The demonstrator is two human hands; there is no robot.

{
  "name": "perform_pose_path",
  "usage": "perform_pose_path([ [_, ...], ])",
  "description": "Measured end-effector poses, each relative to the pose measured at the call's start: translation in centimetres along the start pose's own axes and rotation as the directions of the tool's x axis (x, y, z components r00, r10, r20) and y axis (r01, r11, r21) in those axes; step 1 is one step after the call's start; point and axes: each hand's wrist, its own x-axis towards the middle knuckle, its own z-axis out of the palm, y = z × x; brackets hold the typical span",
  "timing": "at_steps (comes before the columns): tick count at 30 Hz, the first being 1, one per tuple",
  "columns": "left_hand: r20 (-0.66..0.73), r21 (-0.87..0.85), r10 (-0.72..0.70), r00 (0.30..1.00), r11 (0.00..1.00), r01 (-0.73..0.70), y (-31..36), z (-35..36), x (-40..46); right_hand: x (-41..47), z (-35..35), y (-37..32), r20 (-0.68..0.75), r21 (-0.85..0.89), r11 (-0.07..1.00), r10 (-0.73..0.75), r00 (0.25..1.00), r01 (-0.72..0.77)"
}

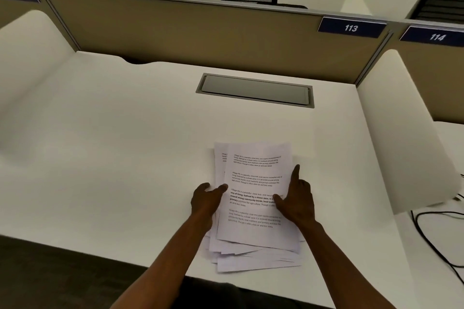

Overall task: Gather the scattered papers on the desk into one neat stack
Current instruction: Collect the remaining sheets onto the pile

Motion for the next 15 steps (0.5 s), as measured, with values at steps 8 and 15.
perform_pose_path([
  [8,0.046,0.062,0.08,0.996,0.995,-0.083,0.0,0.0,-0.1,-0.6,0.2,0.0,0.0,-0.002,0.998,-0.064,0.998,0.064],
  [15,0.135,0.1,0.156,0.979,0.98,-0.17,0.4,0.2,-0.4,-1.0,0.5,-0.3,-0.034,0.032,0.997,-0.072,0.997,0.073],
])
